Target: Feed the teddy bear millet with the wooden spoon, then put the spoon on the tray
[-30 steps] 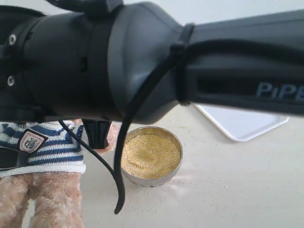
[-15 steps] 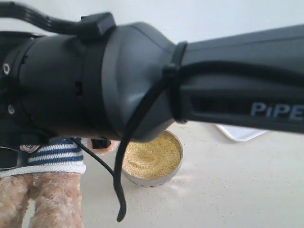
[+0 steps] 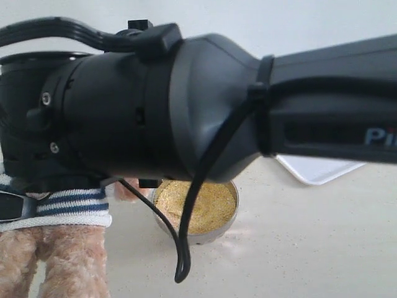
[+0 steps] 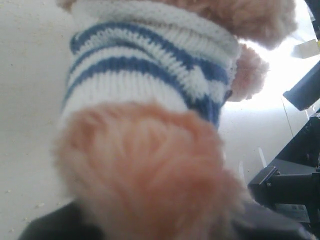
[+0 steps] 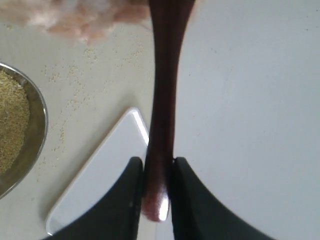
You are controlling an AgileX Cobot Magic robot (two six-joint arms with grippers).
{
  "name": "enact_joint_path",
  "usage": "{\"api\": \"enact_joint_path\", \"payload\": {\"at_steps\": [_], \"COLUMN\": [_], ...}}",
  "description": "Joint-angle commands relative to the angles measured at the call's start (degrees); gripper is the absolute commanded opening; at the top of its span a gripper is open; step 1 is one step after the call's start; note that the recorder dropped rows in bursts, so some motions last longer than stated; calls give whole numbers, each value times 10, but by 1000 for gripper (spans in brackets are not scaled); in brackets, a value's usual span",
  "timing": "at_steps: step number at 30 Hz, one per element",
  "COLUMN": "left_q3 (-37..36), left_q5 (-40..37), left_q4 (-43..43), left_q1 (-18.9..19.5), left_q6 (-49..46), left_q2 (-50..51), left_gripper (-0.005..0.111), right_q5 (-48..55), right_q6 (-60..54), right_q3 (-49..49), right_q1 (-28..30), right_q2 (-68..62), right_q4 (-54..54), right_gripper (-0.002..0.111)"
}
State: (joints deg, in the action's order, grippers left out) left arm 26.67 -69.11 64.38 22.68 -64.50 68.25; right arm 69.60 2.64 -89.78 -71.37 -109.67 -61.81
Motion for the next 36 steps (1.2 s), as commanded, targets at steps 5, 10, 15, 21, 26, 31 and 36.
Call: {"api": "enact_joint_path", "payload": {"at_steps": [5, 10, 15, 21, 26, 31, 36], "left_q3": [-1, -1, -1, -1, -1, -1, -1], "left_q5": [-9, -9, -9, -9, -9, -9, -9], "left_q4": [13, 13, 13, 13, 13, 13, 13], "left_q1": [1, 1, 1, 1, 1, 1, 1], "left_q6": [-2, -2, -2, -2, -2, -2, -2], "left_q2": [-5, -5, -5, -5, -5, -5, -5], "left_gripper": [5, 5, 5, 5, 5, 5, 5], "right_q5": [4, 4, 4, 4, 4, 4, 4], "right_q6": [22, 40, 44, 49, 39, -3, -8], "right_q3": [29, 47, 47, 45, 53, 101, 178], "right_q1": [4, -10, -22, -16, 39, 100, 127], "right_q2": [21, 30, 38, 105, 171, 182, 182], "right_q4": [-13, -62, -78, 2, 174, 277, 297], "right_gripper": [0, 0, 0, 0, 0, 0, 0]}}
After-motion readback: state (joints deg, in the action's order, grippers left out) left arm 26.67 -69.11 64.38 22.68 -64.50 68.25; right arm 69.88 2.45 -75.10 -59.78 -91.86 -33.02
